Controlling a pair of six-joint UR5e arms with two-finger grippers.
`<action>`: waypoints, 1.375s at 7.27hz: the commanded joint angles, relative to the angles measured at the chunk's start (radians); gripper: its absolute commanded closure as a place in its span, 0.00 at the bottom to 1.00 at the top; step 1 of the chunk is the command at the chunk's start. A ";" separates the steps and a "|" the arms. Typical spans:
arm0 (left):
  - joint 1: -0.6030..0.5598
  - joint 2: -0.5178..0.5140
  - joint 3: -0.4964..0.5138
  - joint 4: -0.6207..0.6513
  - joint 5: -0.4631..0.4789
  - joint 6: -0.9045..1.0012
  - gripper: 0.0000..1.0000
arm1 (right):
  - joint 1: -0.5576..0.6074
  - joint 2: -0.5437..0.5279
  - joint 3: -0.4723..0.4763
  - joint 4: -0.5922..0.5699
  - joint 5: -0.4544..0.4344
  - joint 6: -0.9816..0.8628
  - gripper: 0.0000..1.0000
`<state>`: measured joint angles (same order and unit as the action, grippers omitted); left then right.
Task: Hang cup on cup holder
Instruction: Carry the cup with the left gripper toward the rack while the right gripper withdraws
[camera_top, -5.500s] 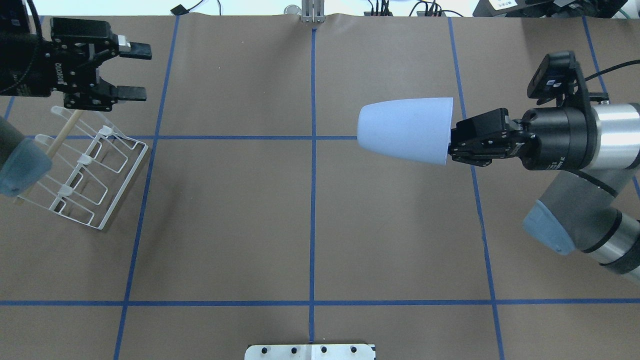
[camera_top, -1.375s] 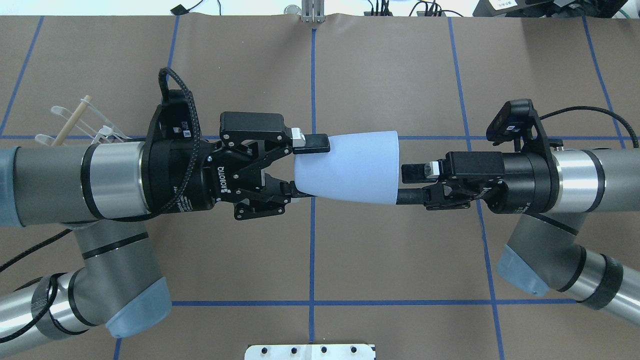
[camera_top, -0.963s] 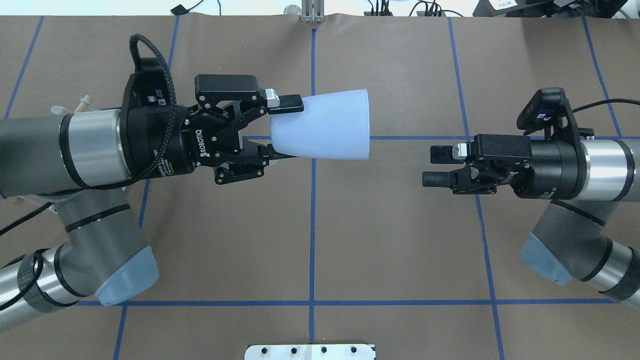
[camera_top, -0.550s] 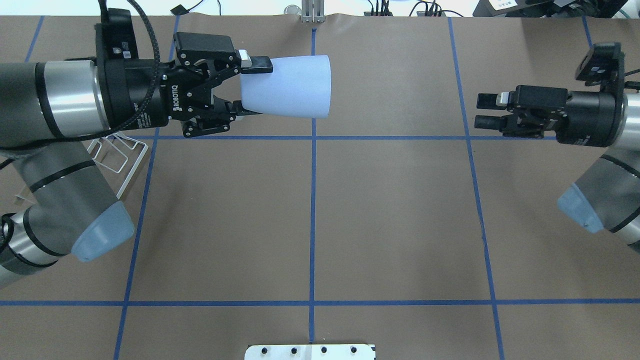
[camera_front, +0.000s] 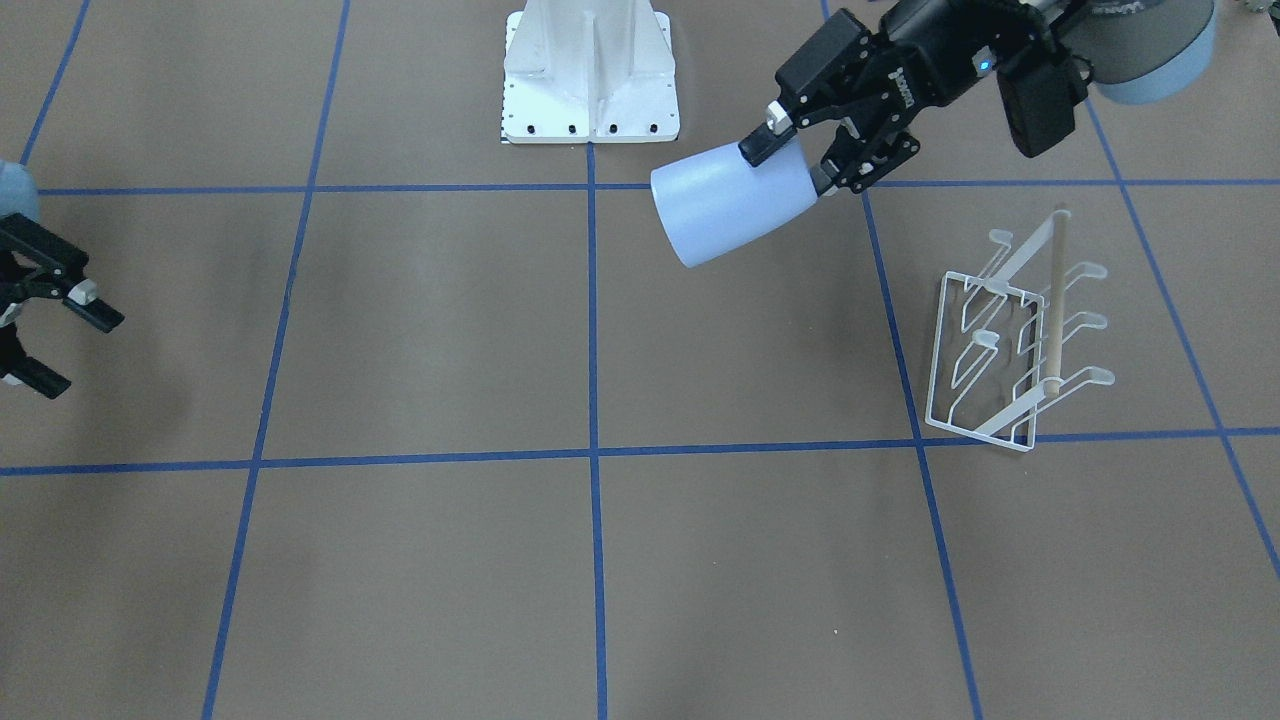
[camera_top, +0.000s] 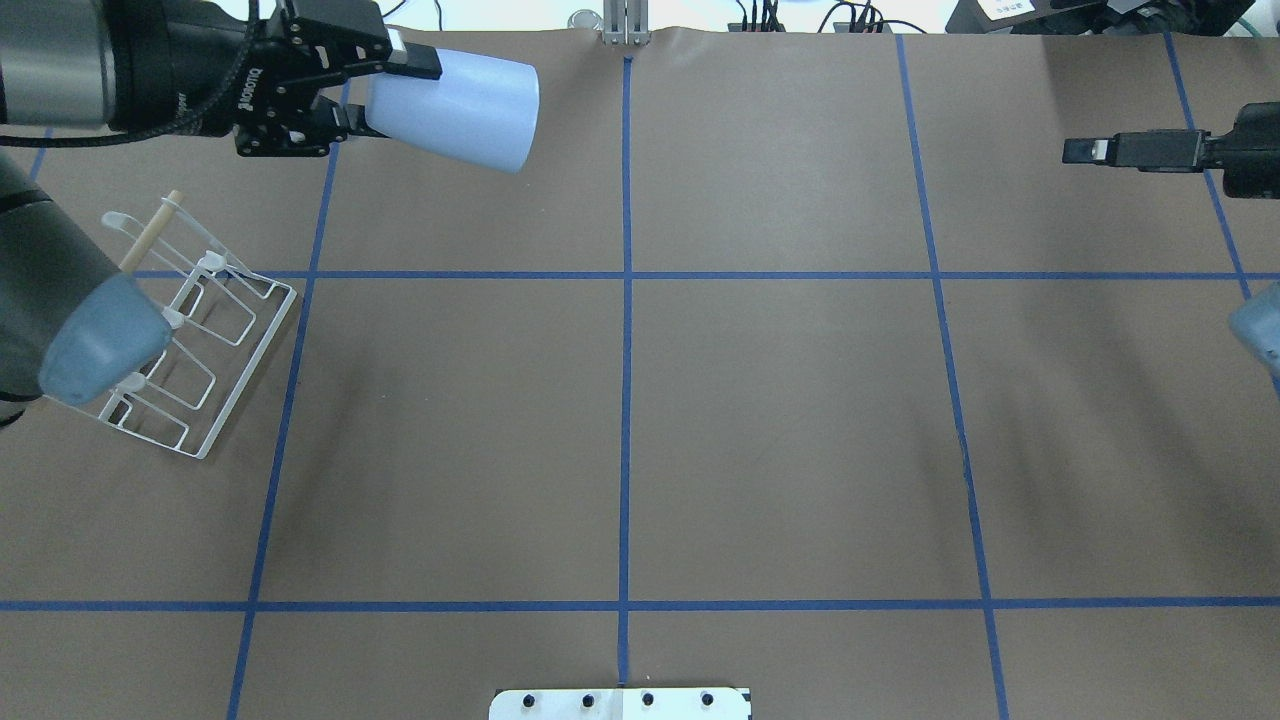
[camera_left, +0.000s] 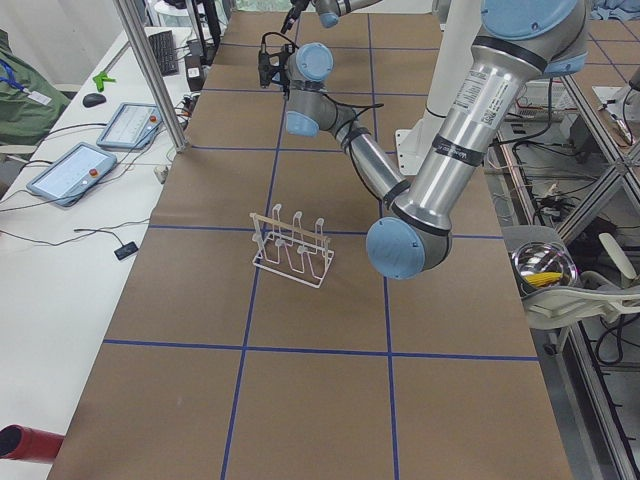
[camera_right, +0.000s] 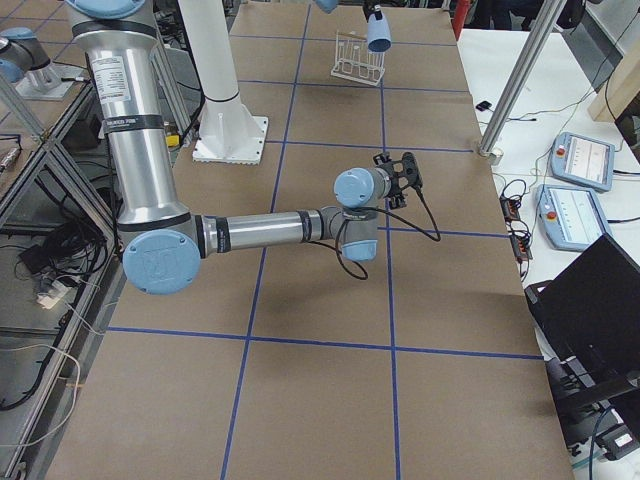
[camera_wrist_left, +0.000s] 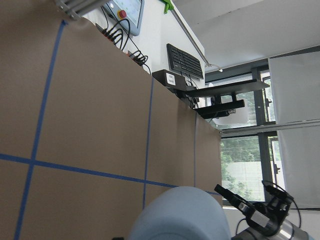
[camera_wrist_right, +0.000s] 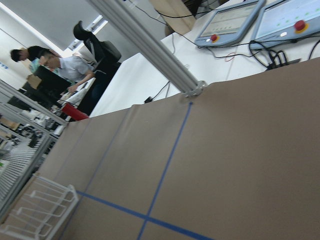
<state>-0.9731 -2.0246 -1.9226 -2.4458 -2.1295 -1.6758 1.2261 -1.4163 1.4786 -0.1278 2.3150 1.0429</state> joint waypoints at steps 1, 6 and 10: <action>-0.067 0.047 -0.053 0.198 -0.010 0.220 1.00 | 0.169 -0.007 -0.005 -0.384 0.140 -0.469 0.00; -0.166 0.223 -0.139 0.338 -0.010 0.523 1.00 | 0.230 -0.127 0.009 -0.948 0.124 -0.897 0.00; -0.208 0.322 -0.300 0.655 -0.004 0.778 1.00 | 0.231 -0.104 0.233 -1.620 -0.136 -1.105 0.00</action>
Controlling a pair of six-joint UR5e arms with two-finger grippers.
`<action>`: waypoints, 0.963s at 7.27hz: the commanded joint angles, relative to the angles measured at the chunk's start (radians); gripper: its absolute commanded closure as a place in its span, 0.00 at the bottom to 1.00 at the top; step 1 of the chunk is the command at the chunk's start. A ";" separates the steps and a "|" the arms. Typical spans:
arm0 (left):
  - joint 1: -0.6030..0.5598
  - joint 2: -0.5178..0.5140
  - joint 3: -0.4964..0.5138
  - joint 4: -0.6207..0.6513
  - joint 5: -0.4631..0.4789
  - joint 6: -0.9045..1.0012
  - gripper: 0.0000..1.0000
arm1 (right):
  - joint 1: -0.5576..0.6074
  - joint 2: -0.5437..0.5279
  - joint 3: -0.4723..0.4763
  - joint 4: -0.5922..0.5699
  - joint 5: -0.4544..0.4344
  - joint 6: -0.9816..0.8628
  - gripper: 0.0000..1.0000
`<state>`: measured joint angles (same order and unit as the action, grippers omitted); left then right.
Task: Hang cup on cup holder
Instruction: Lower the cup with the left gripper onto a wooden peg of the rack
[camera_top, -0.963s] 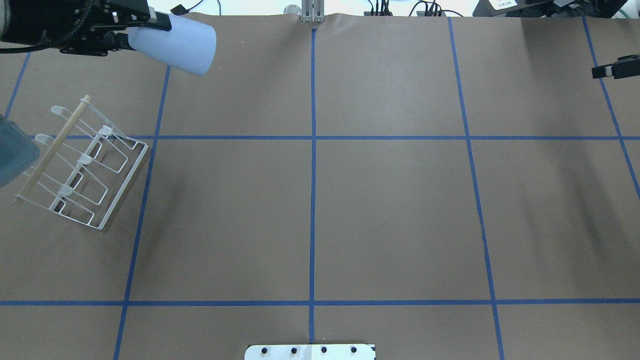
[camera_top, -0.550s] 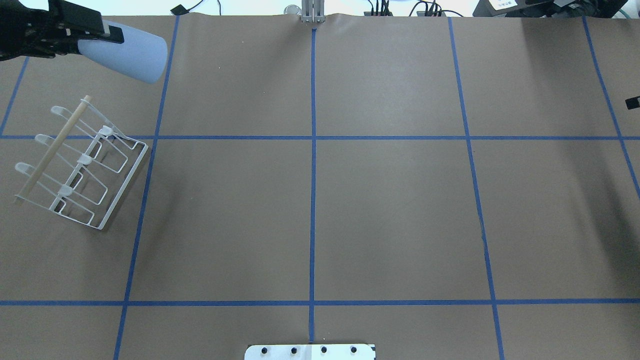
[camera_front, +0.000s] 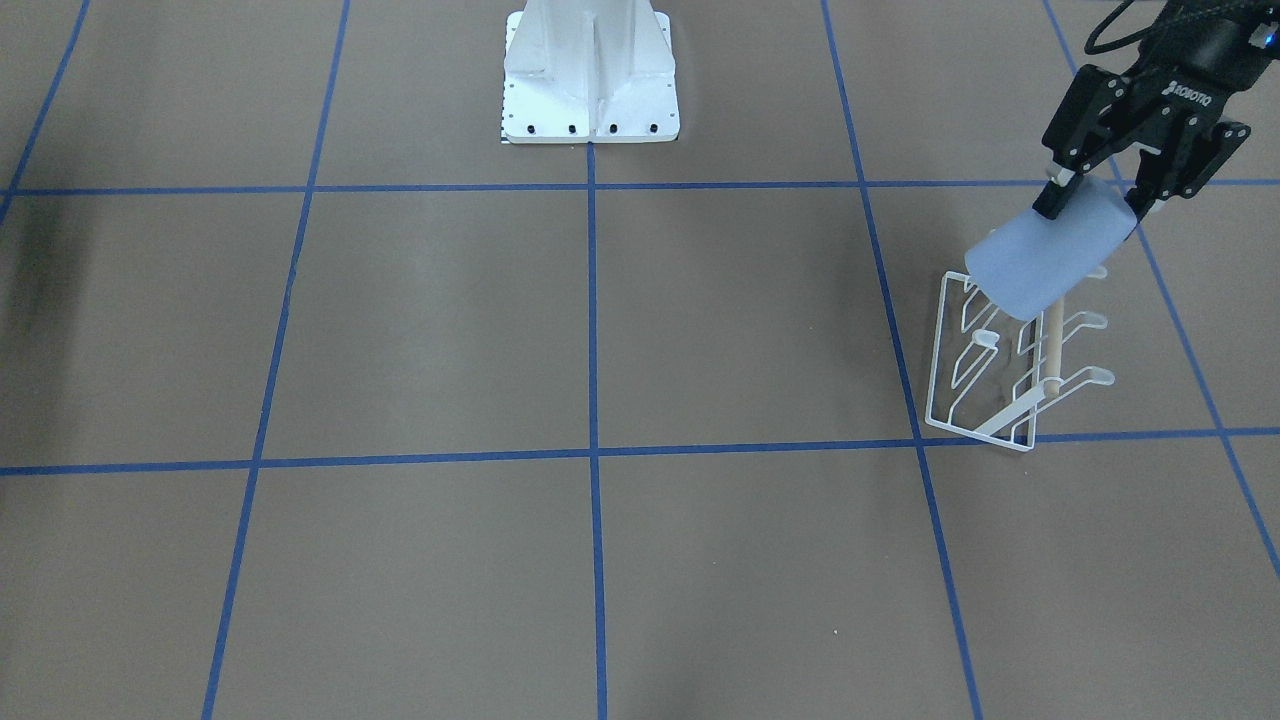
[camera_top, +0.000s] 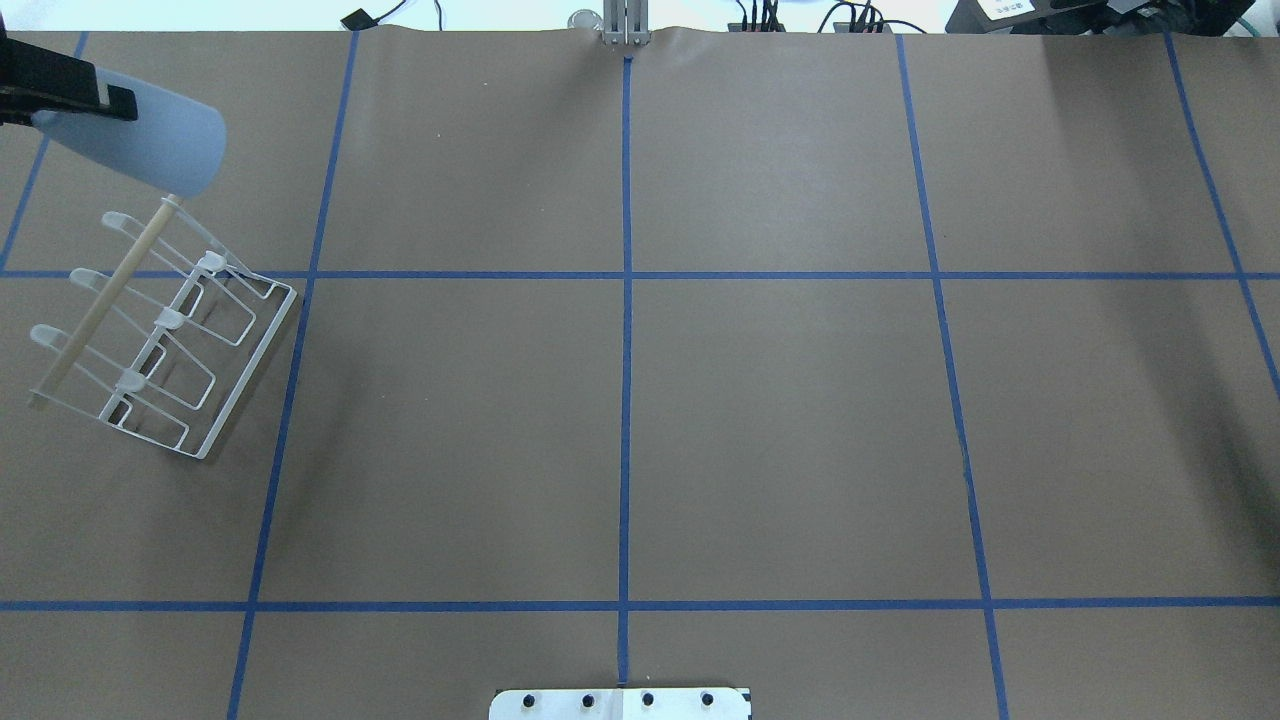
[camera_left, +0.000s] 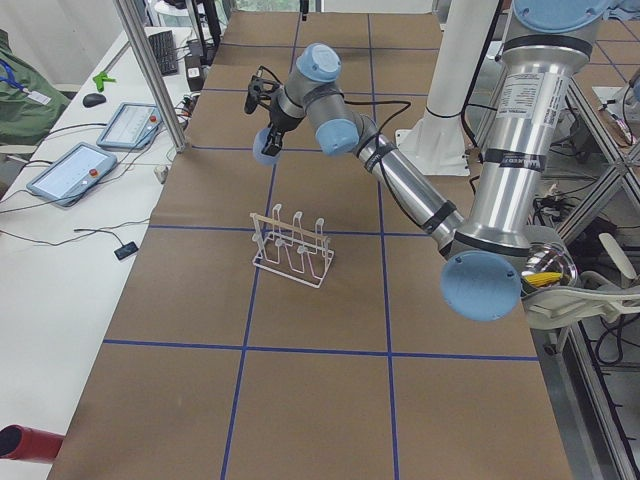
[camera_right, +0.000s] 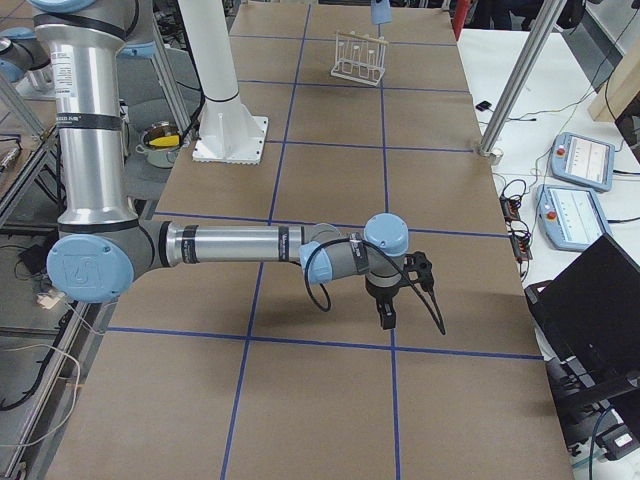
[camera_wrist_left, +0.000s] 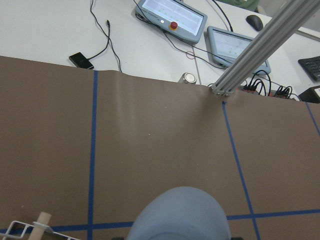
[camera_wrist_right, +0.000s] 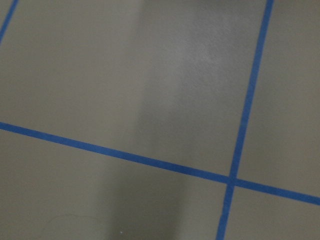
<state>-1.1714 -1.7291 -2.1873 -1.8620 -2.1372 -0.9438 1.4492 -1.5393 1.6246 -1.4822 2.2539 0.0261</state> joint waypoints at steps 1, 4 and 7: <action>-0.005 0.078 -0.035 0.092 0.005 0.087 1.00 | 0.010 0.056 0.122 -0.408 -0.076 -0.103 0.00; 0.016 0.063 -0.034 0.275 0.003 0.181 1.00 | 0.010 0.068 0.113 -0.380 -0.060 -0.097 0.00; 0.072 -0.013 0.039 0.310 0.005 0.181 1.00 | 0.013 0.041 0.129 -0.284 -0.008 -0.087 0.00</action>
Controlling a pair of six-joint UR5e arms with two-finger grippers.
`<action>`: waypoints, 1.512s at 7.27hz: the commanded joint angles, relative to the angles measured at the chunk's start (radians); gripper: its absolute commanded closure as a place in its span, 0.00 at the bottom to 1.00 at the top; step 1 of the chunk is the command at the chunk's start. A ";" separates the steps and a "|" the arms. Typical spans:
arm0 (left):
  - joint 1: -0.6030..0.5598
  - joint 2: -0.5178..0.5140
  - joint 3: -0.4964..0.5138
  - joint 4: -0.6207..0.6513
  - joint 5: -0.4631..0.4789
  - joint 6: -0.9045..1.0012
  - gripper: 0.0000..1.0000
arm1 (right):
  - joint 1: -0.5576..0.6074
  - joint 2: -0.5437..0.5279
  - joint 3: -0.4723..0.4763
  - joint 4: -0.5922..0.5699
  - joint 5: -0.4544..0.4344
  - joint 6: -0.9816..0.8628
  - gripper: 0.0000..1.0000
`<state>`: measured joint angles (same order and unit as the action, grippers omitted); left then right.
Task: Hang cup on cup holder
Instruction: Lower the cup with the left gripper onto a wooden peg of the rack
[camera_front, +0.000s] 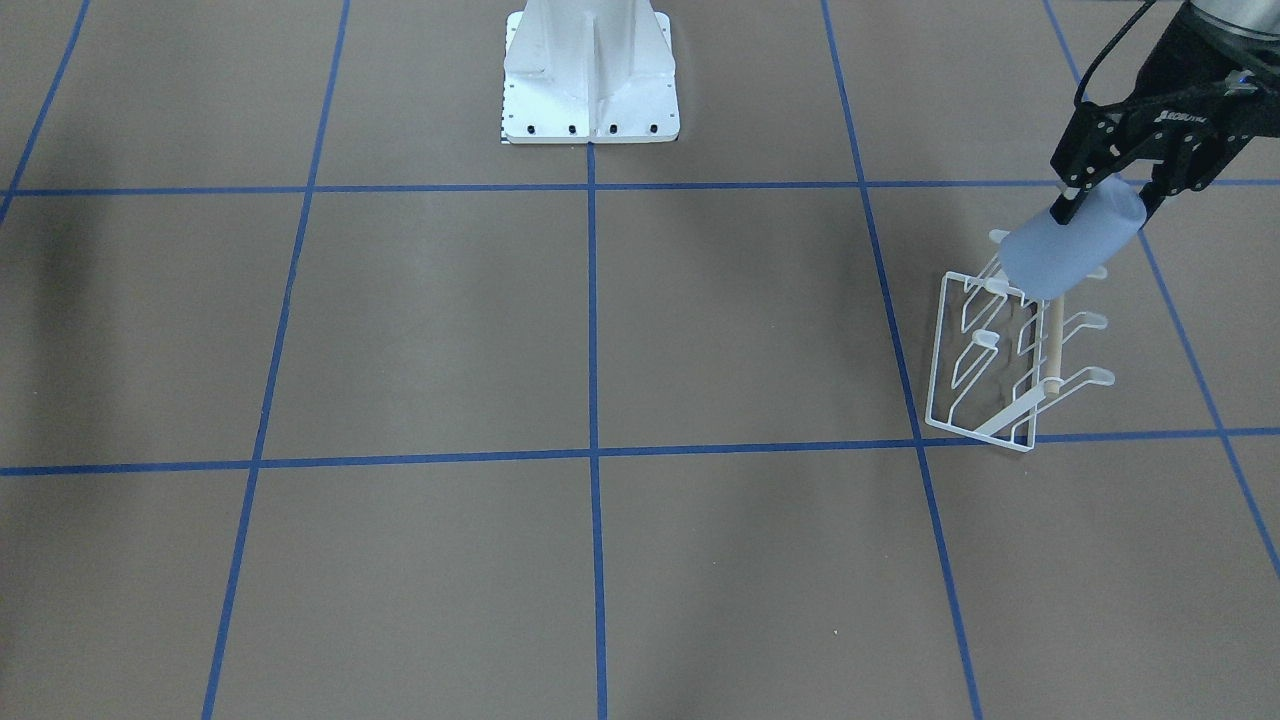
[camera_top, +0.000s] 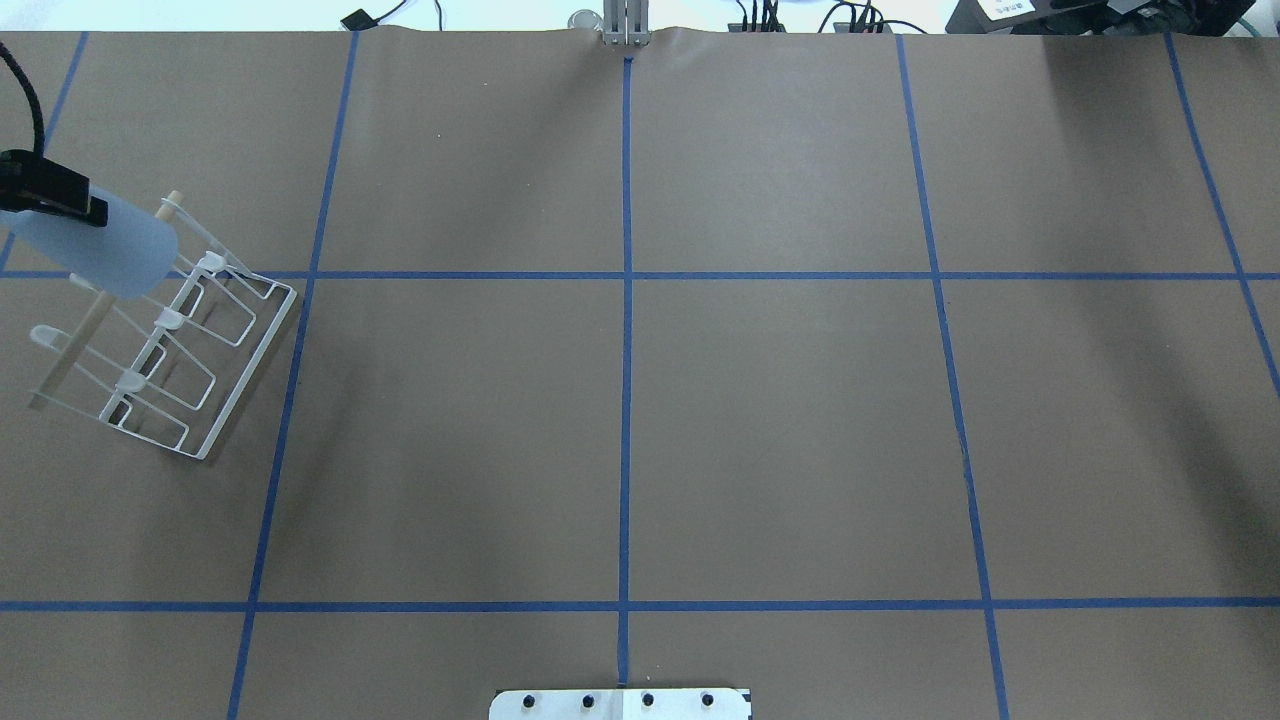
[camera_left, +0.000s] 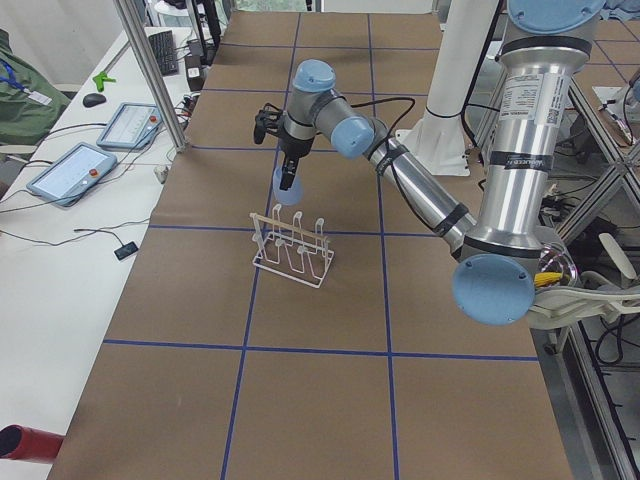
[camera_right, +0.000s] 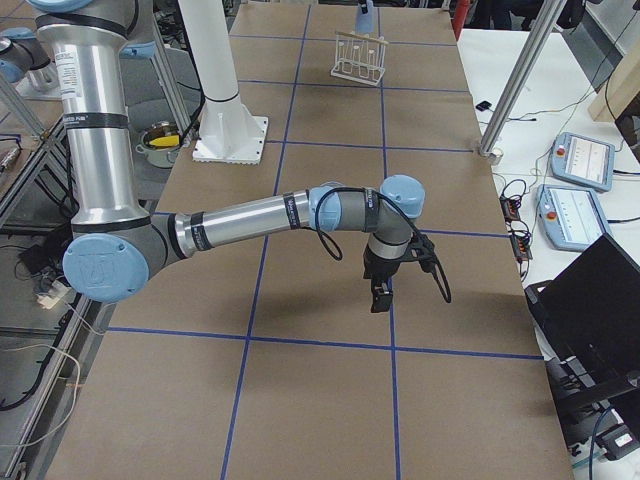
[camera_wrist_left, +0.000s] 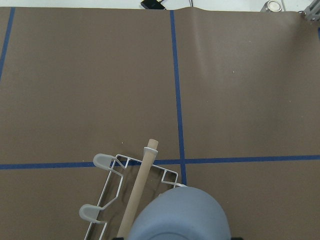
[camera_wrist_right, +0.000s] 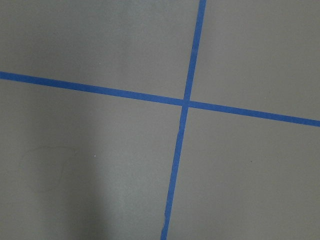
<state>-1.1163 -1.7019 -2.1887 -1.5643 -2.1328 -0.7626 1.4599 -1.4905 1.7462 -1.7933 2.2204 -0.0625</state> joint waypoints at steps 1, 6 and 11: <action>0.027 -0.068 0.065 0.030 0.002 0.002 1.00 | 0.002 -0.013 0.004 0.028 0.027 0.006 0.00; 0.032 -0.151 0.173 0.064 0.071 0.043 1.00 | 0.007 -0.024 -0.007 0.025 0.067 0.009 0.00; 0.064 -0.157 0.208 0.061 0.073 0.043 1.00 | 0.007 -0.024 -0.010 0.025 0.067 0.009 0.00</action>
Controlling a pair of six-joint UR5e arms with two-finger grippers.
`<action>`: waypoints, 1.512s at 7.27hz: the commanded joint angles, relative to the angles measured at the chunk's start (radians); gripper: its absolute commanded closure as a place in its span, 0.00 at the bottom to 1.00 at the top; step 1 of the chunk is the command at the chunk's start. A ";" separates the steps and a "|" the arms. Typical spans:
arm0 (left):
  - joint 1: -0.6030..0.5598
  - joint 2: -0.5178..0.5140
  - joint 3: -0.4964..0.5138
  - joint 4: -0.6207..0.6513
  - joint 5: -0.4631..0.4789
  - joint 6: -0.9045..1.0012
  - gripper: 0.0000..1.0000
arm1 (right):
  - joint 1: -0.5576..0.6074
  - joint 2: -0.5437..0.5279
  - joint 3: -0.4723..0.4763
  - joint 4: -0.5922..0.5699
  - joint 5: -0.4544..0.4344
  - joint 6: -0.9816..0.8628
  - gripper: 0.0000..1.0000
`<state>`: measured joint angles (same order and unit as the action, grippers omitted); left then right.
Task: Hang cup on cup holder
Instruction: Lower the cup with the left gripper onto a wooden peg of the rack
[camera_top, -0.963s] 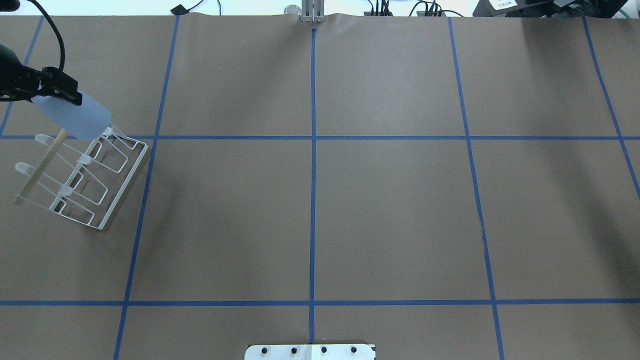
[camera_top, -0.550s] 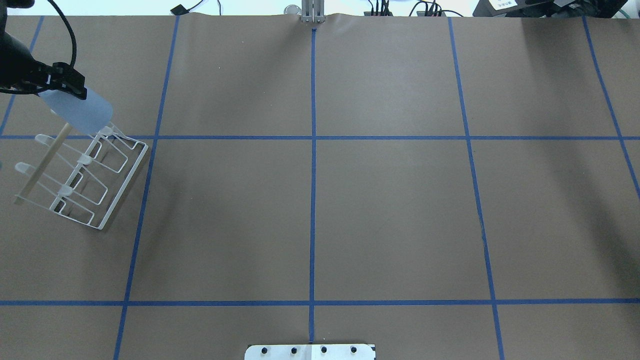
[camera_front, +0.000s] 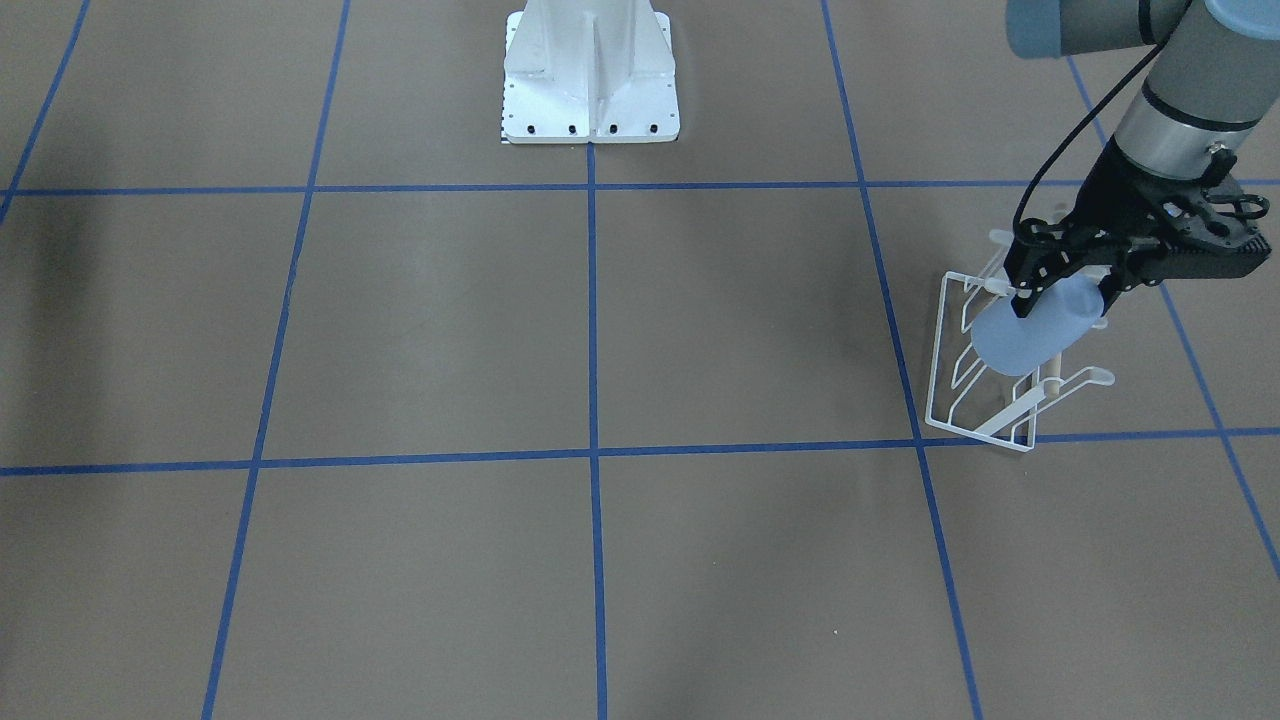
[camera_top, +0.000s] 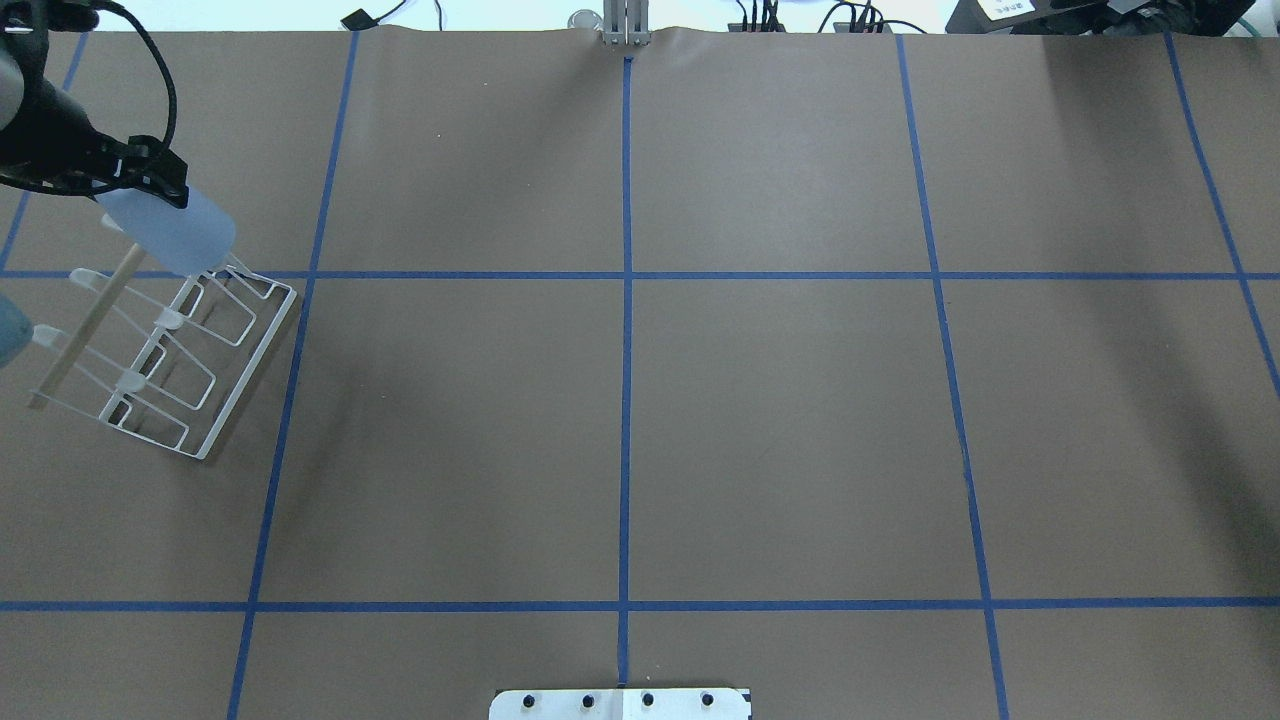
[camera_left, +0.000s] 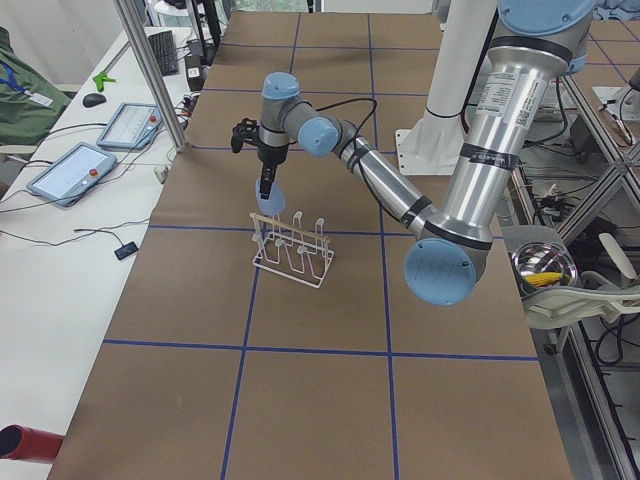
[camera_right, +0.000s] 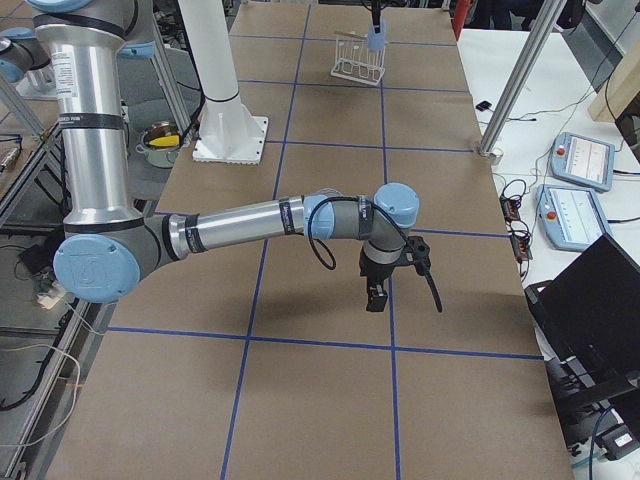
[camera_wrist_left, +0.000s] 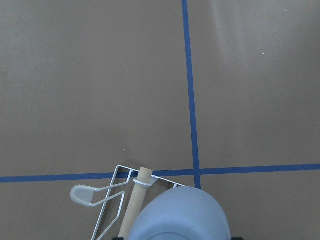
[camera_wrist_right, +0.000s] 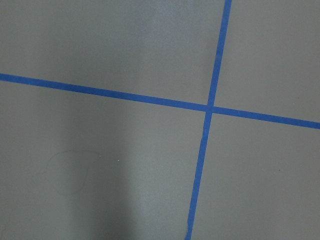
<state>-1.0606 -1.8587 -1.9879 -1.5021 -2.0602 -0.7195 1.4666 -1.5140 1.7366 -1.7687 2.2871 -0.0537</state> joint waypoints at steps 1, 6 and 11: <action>0.017 0.000 0.009 -0.003 0.000 0.000 1.00 | 0.000 0.000 -0.017 0.000 0.000 0.002 0.00; 0.053 0.000 0.052 -0.010 0.048 -0.003 0.81 | 0.001 0.002 -0.020 0.000 0.000 0.000 0.00; -0.002 0.015 -0.002 0.003 0.045 0.156 0.01 | 0.024 0.000 -0.008 0.000 0.011 -0.003 0.00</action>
<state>-1.0229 -1.8499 -1.9718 -1.5060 -2.0144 -0.6538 1.4815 -1.5139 1.7265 -1.7687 2.2948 -0.0544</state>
